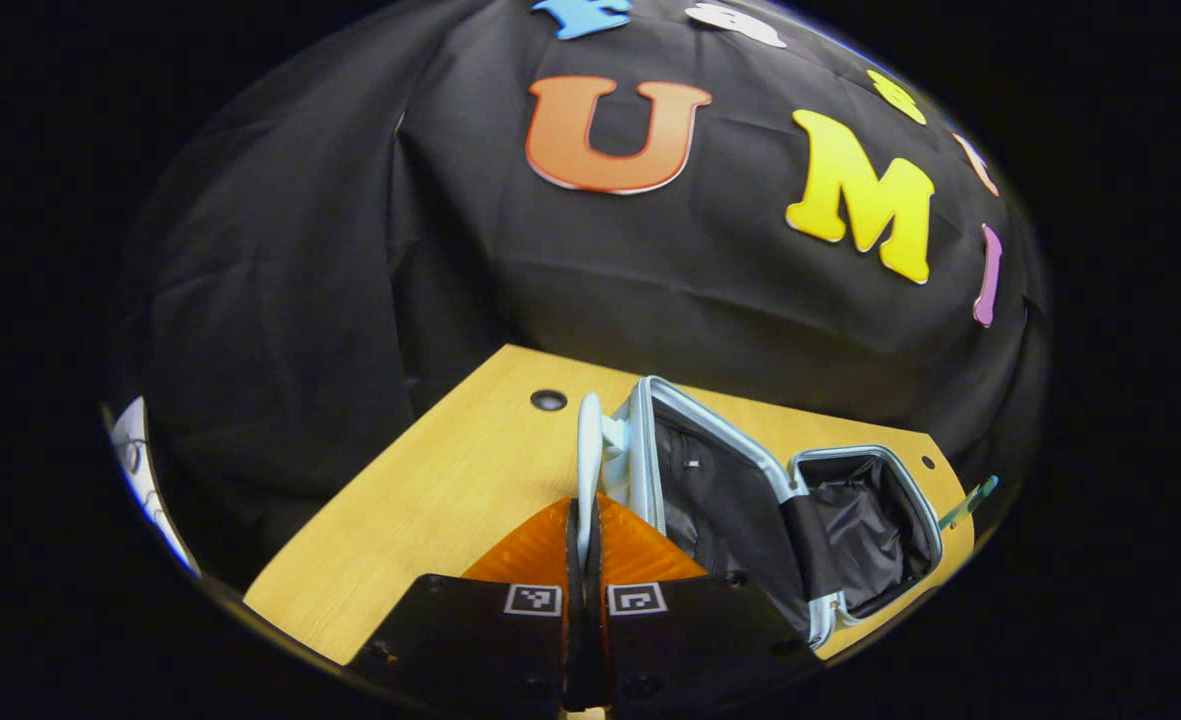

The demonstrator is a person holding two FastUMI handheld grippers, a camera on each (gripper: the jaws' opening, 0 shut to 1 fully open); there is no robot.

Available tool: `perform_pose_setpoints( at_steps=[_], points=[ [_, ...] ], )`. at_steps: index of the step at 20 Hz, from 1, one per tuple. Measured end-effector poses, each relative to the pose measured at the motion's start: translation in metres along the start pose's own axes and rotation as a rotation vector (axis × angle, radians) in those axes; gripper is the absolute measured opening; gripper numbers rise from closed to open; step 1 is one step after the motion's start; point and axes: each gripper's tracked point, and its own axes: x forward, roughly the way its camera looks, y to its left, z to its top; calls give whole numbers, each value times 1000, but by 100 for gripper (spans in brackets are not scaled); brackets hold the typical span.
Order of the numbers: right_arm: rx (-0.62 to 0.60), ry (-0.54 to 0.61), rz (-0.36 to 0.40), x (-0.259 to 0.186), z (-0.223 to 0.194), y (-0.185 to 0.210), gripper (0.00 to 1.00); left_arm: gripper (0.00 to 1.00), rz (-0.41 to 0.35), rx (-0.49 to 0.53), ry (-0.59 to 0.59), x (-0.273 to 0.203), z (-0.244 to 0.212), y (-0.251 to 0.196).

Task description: First open the suitcase, pack the skin care products into it, and then close the suitcase.

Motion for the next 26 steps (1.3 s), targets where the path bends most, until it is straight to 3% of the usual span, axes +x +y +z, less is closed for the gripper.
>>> perform_pose_setpoints(
  at_steps=[4, 11, 14, 15, 16, 17, 18, 19, 20, 21, 22, 26],
  points=[
    [-18, 13, 19, -8, 0, 15, 80, 3, -11, -69, 44, 21, -29, 22],
    [-23, 41, 25, -8, -9, 19, 80, 7, 7, -55, 116, 43, -55, 41],
    [-15, 47, 31, -3, -13, 18, 81, 21, 27, -6, 93, 37, -50, 46],
    [-12, 50, 36, -1, -16, 18, 81, 26, 0, -12, 72, 33, -44, 40],
    [-10, 54, 41, 0, -19, 17, 82, 41, -18, -15, 56, 26, -36, 33],
    [-7, 57, 46, 3, -22, 16, 81, 46, -39, -14, 44, 18, -28, 24],
    [-3, 57, 54, 4, -24, 15, 81, 67, -39, -4, 20, 9, -19, 18],
    [-1, 56, 64, 6, -27, 13, 82, 60, -23, 19, -6, 1, -11, 13],
    [-2, 55, 73, 7, -31, 10, 82, 67, -10, 38, -32, -8, -2, 4],
    [-2, 54, 83, 8, -36, 7, 81, 84, -25, 49, -61, -20, 7, -15],
    [-1, 56, 96, 10, -42, 4, 80, 77, -42, 54, -85, -31, 13, -34],
    [-12, 52, 135, 24, -59, -21, 81, 89, -103, 87, -155, -70, 26, -125]
  ],
)
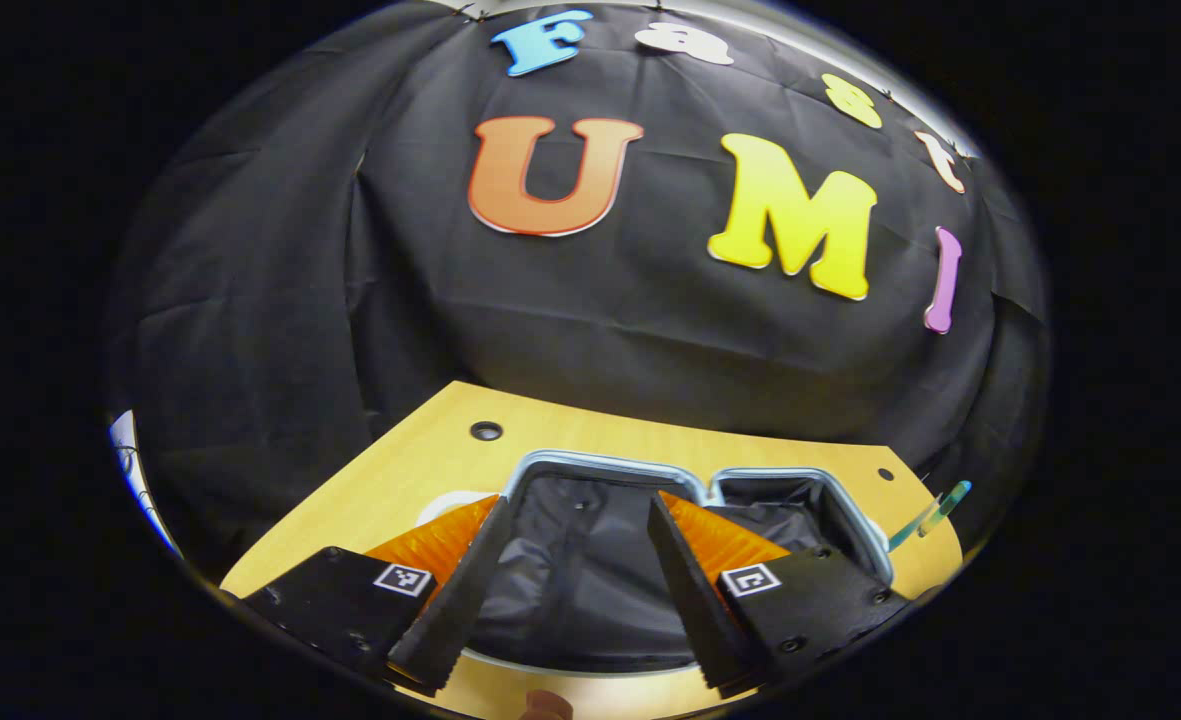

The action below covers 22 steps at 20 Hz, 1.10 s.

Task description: First open the suitcase, pack the skin care products into it, and then close the suitcase.

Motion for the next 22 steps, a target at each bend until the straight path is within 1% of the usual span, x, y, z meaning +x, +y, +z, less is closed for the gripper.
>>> perform_pose_setpoints(
  at_steps=[1, 2, 4, 8, 10, 11, 14, 15, 16, 17, 21, 22],
  points=[
    [0, -1, 7, 5, -3, -9, 81, 100, -5, 16, -6, -8, 1, -21],
    [1, -3, 12, 10, -7, -18, 81, 97, -21, 28, -6, -9, -1, -47],
    [13, 7, 17, 22, -16, -39, 81, 98, -62, 53, 9, -18, -10, -103],
    [50, 53, 3, 49, -41, -86, 81, 98, -190, 138, 66, -33, -49, -221],
    [66, 85, 0, 62, -57, -106, 81, 98, -243, 178, 68, -33, -68, -276],
    [72, 106, 0, 68, -67, -113, 81, 98, -285, 181, 95, -33, -82, -307],
    [54, 160, 11, 82, -97, -128, 81, 98, -346, 209, 130, -19, -110, -372],
    [47, 172, 17, 85, -105, -132, 81, 98, -363, 214, 145, -13, -120, -389],
    [41, 182, 23, 89, -112, -135, 81, 100, -372, 219, 156, -6, -129, -403],
    [36, 194, 32, 92, -119, -137, 81, 98, -377, 225, 166, 1, -138, -413],
    [12, 234, 55, 106, -143, -146, 82, 98, -386, 238, 229, 32, -178, -447],
    [9, 245, 61, 110, -149, -149, 82, 98, -376, 240, 241, 39, -186, -450]
  ],
)
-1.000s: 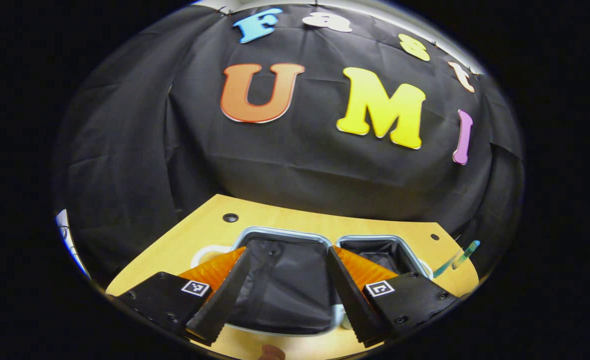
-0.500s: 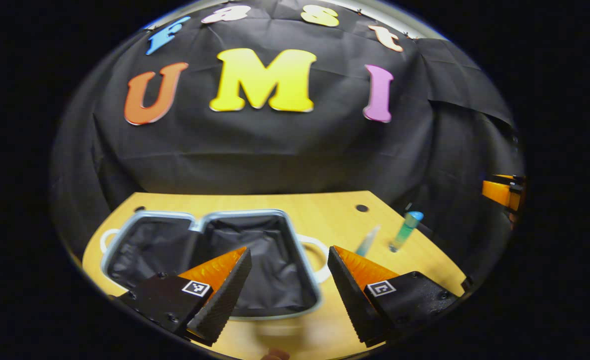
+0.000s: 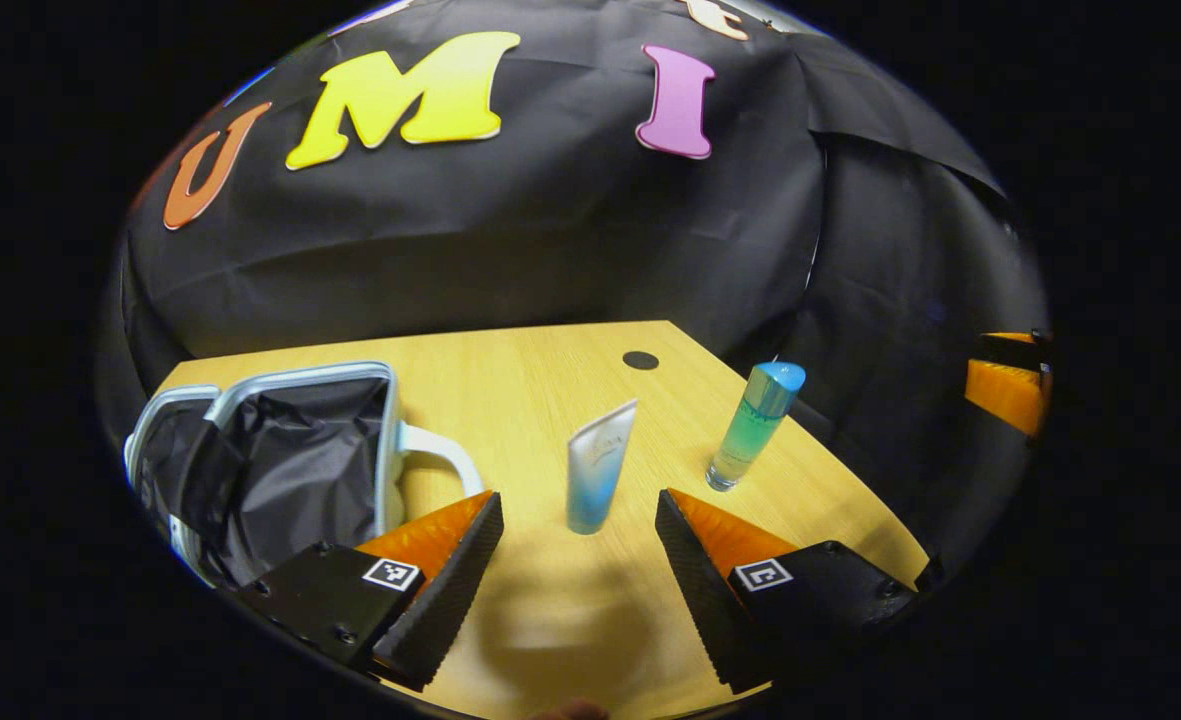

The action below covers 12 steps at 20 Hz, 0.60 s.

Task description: First open the suitcase, pack the skin care products into it, and then close the suitcase.

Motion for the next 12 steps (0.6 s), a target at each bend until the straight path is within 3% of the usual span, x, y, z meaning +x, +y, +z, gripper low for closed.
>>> perform_pose_setpoints(
  at_steps=[3, 6, 7, 10, 12],
  points=[
    [3, 27, 20, 15, -13, -3, 81, 98, 60, -12, 15, 33, -7, 4],
    [51, 44, 64, 33, -20, 6, 81, 92, 59, -52, 29, 59, -11, 1],
    [49, 55, 70, 43, -25, 10, 81, 95, 56, -56, 39, 65, -13, 0],
    [53, 65, 106, 65, -27, 28, 81, 59, 52, -66, 60, 72, -19, -1],
    [75, 71, 148, 81, -28, 50, 81, 48, 63, -63, 60, 68, -17, 0]
  ],
)
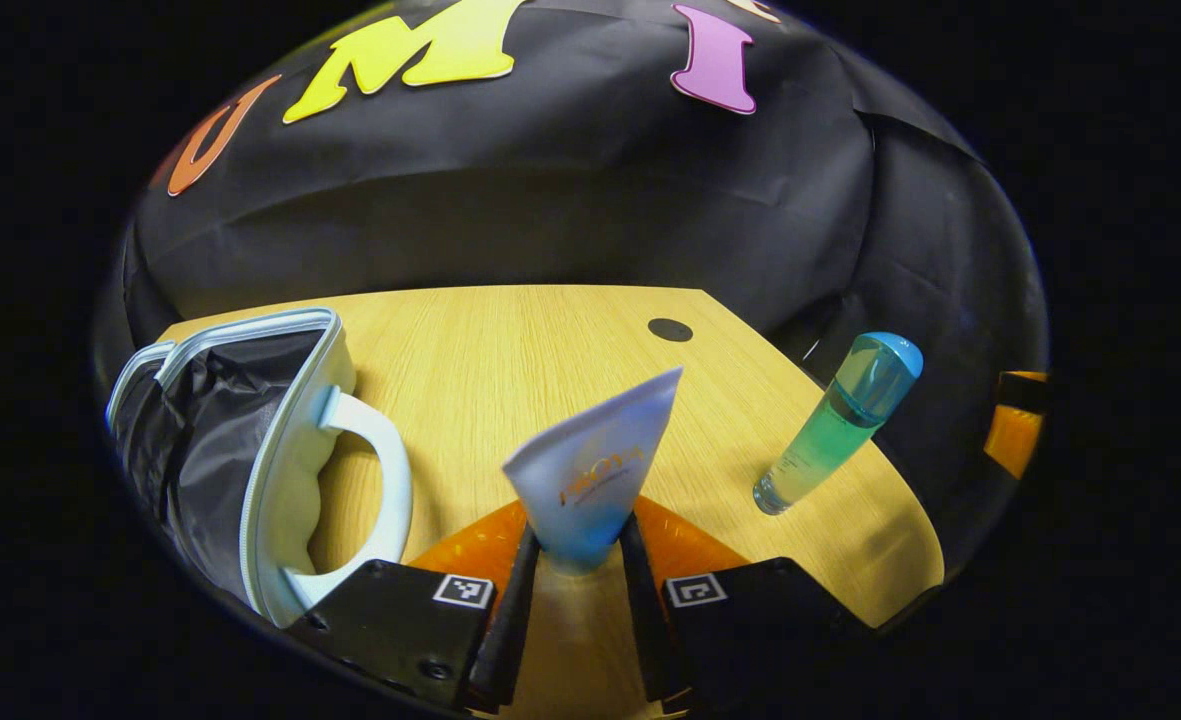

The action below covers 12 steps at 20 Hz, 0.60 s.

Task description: First open the suitcase, pack the skin care products into it, and then close the suitcase.

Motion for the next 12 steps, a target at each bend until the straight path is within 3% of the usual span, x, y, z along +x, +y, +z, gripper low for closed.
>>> perform_pose_setpoints(
  at_steps=[8, 11, 12],
  points=[
    [20, 42, 15, 79, -19, 46, 82, 42, -45, 13, -62, -75, 37, -4],
    [19, 56, 13, 99, -29, 56, 74, 41, 7, 1, -47, -112, 44, 25],
    [17, 59, 2, 103, -31, 57, 73, 48, 27, -14, -39, -123, 43, 39]
  ],
)
